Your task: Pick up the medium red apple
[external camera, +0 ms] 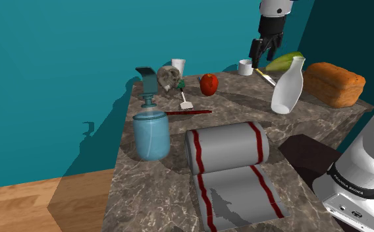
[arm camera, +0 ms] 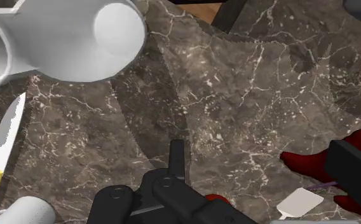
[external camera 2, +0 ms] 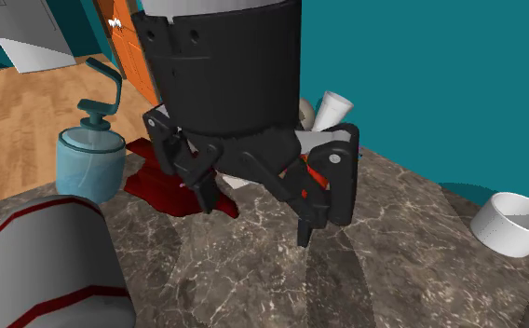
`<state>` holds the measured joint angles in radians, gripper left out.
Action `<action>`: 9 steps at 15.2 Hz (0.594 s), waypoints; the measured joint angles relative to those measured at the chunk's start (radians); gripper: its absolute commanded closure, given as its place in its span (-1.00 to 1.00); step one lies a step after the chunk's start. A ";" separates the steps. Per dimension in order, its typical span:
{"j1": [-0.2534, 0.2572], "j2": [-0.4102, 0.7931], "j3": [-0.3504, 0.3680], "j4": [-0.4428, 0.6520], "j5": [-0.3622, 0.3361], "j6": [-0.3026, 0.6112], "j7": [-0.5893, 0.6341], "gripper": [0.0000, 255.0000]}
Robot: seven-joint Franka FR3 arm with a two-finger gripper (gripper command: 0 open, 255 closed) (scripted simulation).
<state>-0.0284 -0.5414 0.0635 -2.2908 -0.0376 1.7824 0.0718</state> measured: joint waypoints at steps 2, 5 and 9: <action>-0.003 0.065 -0.003 0.017 -0.003 0.064 -0.002 -1.00; -0.008 0.170 -0.007 0.078 -0.007 0.134 -0.007 -1.00; -0.012 0.308 -0.008 0.162 -0.010 0.222 -0.009 -1.00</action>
<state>-0.0403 -0.2336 0.0553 -2.1284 -0.0477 2.0045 0.0631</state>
